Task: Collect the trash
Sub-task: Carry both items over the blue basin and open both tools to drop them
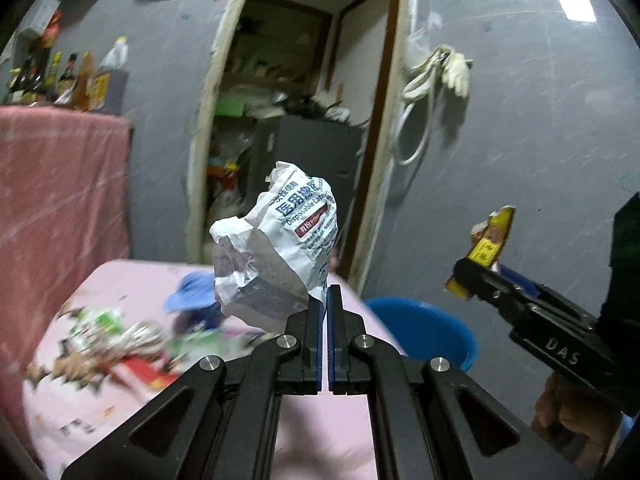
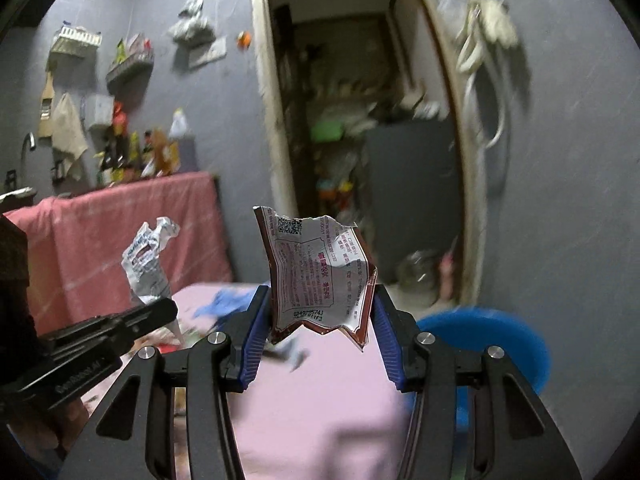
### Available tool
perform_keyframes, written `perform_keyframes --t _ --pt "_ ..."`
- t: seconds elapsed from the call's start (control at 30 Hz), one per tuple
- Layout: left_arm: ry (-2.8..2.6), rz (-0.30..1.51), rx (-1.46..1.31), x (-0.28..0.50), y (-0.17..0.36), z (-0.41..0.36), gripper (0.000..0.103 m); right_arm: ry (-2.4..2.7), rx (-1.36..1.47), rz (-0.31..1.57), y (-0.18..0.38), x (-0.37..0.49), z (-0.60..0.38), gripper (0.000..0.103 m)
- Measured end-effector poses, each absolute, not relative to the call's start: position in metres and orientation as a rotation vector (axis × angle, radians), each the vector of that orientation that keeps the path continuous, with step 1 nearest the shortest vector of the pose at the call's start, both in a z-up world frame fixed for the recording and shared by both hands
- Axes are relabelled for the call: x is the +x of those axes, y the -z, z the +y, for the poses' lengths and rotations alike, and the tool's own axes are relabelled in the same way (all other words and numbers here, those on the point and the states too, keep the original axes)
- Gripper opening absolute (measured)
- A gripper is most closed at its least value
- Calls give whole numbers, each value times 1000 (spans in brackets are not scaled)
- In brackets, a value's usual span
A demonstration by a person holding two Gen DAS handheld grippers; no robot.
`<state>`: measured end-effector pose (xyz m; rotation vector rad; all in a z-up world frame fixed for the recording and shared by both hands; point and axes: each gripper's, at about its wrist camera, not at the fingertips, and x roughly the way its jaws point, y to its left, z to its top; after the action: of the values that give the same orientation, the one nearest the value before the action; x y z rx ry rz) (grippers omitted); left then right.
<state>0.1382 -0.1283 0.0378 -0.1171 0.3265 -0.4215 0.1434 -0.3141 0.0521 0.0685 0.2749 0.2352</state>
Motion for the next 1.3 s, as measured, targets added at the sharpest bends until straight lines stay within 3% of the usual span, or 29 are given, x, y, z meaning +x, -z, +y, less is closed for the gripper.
perform_keyframes --t 0.37,1.03,1.13,1.2,1.3 --pt "499 220 -137 191 -47 -231 0 -50 -18 122 -60 165 -397 49" --pt "615 754 -124 322 26 -317 1 22 174 548 30 233 -479 52" --pt "620 784 -126 322 38 -313 5 19 182 565 33 232 -481 52" --pt "622 790 -135 322 42 -310 20 17 186 566 30 232 -483 52" --pt "625 790 -158 319 43 -305 29 19 191 562 27 236 -485 53"
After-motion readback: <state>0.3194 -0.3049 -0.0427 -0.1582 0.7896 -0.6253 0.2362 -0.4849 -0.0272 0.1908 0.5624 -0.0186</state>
